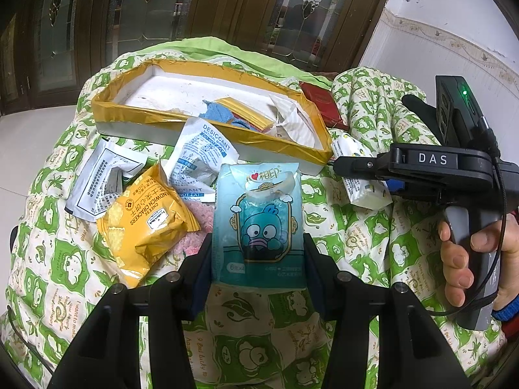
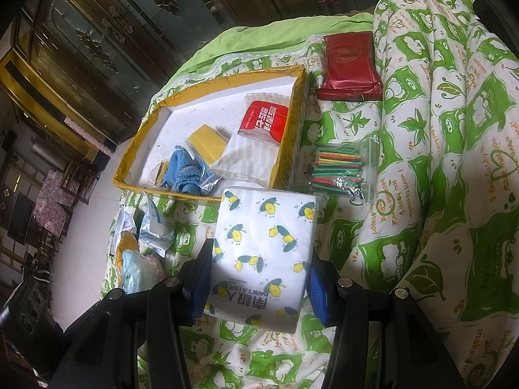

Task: Organize soft objects
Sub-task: 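Lift the wipe pack with the left tool while the right tool holds the tissue pack, then lower the wipe pack into the box with the left tool while the right tool drops the tissue pack, then move the left tool to the yellow snack packet while the right tool moves to the pink doll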

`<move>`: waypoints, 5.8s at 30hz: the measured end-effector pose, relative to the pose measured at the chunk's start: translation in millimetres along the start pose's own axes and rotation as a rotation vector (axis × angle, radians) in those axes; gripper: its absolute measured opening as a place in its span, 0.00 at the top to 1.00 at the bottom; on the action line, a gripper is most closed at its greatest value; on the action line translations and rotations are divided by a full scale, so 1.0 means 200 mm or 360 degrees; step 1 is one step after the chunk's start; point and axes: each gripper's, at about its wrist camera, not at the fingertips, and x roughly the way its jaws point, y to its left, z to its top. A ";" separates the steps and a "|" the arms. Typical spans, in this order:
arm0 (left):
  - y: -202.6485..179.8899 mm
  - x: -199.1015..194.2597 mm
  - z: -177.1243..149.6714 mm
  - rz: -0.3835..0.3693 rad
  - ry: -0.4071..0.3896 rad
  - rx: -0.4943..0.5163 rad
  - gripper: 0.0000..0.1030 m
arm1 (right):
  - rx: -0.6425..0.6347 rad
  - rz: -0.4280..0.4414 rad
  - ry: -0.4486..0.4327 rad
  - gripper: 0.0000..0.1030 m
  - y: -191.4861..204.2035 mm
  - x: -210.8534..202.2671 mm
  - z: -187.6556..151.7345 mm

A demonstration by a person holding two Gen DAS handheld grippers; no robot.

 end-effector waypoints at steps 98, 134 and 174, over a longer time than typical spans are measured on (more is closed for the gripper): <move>0.41 -0.05 0.42 0.0203 -0.0199 -0.0280 0.04 | -0.0135 0.0182 -0.0126 0.13 0.26 0.27 0.53; 0.29 -0.09 0.03 0.0263 -0.0056 -0.0101 0.03 | -0.0385 0.0311 0.0104 0.25 0.38 0.22 0.09; 0.47 0.08 0.04 0.0117 -0.0004 -0.0435 0.10 | -0.0216 0.0342 0.0298 0.46 0.50 0.67 0.16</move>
